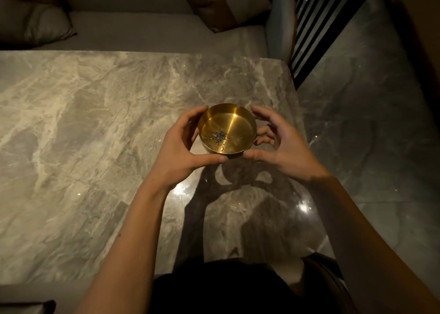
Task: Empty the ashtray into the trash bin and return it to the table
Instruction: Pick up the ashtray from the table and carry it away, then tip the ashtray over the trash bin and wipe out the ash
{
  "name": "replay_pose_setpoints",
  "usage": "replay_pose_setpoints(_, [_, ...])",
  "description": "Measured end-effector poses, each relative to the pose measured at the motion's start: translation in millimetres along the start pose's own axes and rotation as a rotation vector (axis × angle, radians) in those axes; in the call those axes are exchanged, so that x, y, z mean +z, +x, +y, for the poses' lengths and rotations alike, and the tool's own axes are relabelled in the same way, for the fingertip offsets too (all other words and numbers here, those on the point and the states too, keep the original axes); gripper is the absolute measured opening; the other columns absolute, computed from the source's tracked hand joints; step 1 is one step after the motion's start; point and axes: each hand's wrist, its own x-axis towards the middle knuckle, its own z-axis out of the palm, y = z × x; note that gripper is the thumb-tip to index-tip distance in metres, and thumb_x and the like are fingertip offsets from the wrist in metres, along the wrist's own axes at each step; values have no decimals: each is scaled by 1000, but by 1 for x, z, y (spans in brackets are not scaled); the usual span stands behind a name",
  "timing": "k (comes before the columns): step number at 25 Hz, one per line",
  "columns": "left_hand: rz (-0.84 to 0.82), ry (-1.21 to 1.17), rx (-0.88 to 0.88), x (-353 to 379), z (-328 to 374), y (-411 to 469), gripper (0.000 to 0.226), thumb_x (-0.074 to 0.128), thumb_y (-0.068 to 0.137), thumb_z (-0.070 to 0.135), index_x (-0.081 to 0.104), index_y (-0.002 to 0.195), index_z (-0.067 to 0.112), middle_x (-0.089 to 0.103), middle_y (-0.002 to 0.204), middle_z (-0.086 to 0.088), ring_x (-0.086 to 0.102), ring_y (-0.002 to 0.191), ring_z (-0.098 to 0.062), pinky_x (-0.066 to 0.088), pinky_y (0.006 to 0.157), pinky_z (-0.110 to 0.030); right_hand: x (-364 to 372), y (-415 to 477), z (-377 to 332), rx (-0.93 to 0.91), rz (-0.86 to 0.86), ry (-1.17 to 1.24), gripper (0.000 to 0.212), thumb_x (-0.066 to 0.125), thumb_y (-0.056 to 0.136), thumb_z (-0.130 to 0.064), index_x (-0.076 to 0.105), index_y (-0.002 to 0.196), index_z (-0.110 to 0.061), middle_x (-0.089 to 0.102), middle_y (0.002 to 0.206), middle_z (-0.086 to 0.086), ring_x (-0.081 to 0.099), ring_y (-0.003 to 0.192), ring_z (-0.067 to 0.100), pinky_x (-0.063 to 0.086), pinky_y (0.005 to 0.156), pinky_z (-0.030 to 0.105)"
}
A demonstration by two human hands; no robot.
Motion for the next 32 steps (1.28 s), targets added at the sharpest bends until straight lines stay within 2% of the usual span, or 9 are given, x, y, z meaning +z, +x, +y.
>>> replay_pose_setpoints(4, [-118, -42, 19, 0, -7, 9, 104, 93, 55, 12, 40, 144, 14, 52, 145, 0, 47, 137, -9, 38, 117, -35, 11, -9, 0, 40, 130, -52, 97, 84, 56, -24, 41, 142, -19, 48, 130, 5, 61, 97, 14, 54, 86, 26])
replay_pose_setpoints(7, [-161, -44, 22, 10, -9, 11, 105, 93, 54, 11, 39, 145, 14, 51, 144, 0, 48, 136, -9, 38, 117, -34, 14, -19, 7, 50, 211, -61, 93, 92, 53, -27, 47, 135, -26, 54, 124, 11, 61, 95, 20, 55, 80, 27])
replay_pose_setpoints(10, [-173, -41, 13, 28, -8, 10, 107, 94, 52, 14, 41, 145, 15, 49, 144, -1, 49, 136, -9, 39, 117, -38, -5, -30, 13, 66, 187, -48, 87, 90, 57, -25, 47, 133, -26, 61, 109, 9, 62, 88, 20, 53, 78, 31])
replay_pose_setpoints(13, [-177, -40, 5, 56, -2, 16, 106, 92, 52, 15, 42, 146, 15, 48, 144, -1, 49, 136, -9, 39, 117, -39, -41, -38, 21, 70, 142, -58, 86, 86, 62, -14, 44, 137, -17, 60, 118, -3, 65, 92, 15, 54, 80, 31])
replay_pose_setpoints(16, [-166, -37, -7, 98, 5, 30, 106, 90, 54, 14, 38, 147, 17, 50, 145, 3, 49, 135, -6, 39, 116, -31, -86, -42, 36, 89, 140, -24, 92, 85, 62, -12, 40, 143, -18, 54, 129, -1, 63, 95, 7, 56, 82, 25])
replay_pose_setpoints(19, [-149, 5, -21, 157, 9, 47, 104, 91, 55, 13, 40, 144, 18, 52, 142, 4, 51, 132, -5, 41, 113, -28, -138, -45, 63, 23, 144, -101, 90, 86, 61, -24, 43, 141, -19, 49, 129, -5, 55, 107, -4, 50, 87, 16])
replay_pose_setpoints(22, [-106, 6, -67, 225, 4, 64, 101, 91, 57, 7, 40, 145, 14, 53, 143, -4, 51, 134, -13, 39, 117, -41, -200, -49, 96, -10, 124, -94, 88, 88, 60, -25, 46, 137, -21, 48, 125, -10, 49, 117, 0, 48, 98, 27])
replay_pose_setpoints(25, [-119, 10, -121, 278, 8, 78, 107, 91, 56, 12, 36, 148, 12, 50, 146, -6, 49, 137, -12, 38, 117, -41, -249, -55, 121, 25, 116, -59, 87, 89, 60, -22, 47, 136, -23, 48, 129, -17, 47, 124, 1, 45, 105, 40])
replay_pose_setpoints(32, [-52, -43, -222, 351, -3, 108, 97, 86, 59, 8, 39, 144, 11, 52, 142, 2, 50, 133, -5, 42, 111, -23, -305, -54, 166, 133, 165, 7, 88, 88, 60, -24, 46, 137, -21, 53, 132, -10, 48, 127, 7, 43, 109, 42])
